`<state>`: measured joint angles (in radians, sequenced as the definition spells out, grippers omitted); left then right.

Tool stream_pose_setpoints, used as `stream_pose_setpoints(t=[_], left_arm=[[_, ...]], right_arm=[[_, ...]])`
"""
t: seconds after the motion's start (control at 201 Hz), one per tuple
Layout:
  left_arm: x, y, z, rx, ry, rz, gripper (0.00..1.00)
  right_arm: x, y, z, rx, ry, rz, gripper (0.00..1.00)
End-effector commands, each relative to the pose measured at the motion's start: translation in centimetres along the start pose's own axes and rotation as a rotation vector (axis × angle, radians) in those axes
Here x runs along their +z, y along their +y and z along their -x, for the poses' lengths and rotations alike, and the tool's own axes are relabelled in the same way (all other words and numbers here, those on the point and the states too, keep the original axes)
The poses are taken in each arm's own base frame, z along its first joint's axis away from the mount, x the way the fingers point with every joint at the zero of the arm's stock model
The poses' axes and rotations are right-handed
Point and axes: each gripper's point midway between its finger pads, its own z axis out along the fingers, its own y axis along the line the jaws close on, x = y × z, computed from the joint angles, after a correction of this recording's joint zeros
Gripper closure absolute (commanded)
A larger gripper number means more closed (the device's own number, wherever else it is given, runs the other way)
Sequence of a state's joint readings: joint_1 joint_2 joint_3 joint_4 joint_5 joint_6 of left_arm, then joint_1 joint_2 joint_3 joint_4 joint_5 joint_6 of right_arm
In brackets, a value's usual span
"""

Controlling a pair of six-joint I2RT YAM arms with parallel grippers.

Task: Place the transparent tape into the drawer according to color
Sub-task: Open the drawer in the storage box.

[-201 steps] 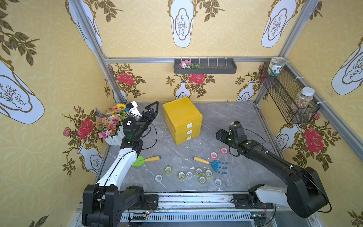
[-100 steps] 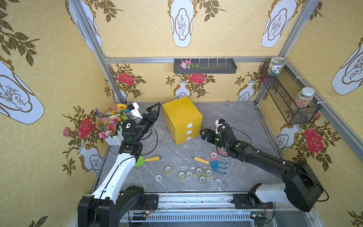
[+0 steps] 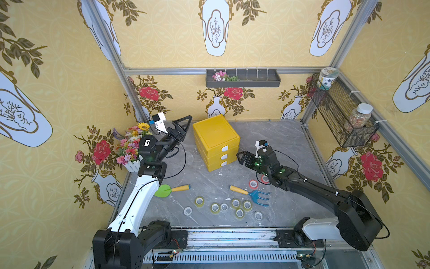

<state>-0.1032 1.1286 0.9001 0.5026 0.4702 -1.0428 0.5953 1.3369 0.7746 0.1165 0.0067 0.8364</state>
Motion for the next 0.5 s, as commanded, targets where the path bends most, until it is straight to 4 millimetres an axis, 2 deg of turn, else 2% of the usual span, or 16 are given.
stream_pose_setpoints(t=[0.0,0.179,0.309,0.413,0.493], left_arm=[[0.9,2.1,-1.6,0.011,0.104,0.106,0.02],[2.4,5.6,-2.7,0.167,0.127,0.46,0.05],[1.5,9.6,-2.3,0.219,0.088,0.741,0.11],[1.4,11.3,-3.6,0.213,0.124,0.757,0.12],[1.6,11.5,-4.3,0.215,0.122,0.715,0.13]], right_arm=[[0.2,0.4,0.3,0.01,-0.008,0.003,0.01],[0.6,0.5,0.3,0.04,0.008,-0.002,0.01],[0.7,0.8,0.0,0.101,0.007,0.016,0.03],[1.1,2.7,-0.4,0.134,0.0,0.119,0.06],[1.3,4.5,-0.5,0.147,-0.009,0.191,0.09]])
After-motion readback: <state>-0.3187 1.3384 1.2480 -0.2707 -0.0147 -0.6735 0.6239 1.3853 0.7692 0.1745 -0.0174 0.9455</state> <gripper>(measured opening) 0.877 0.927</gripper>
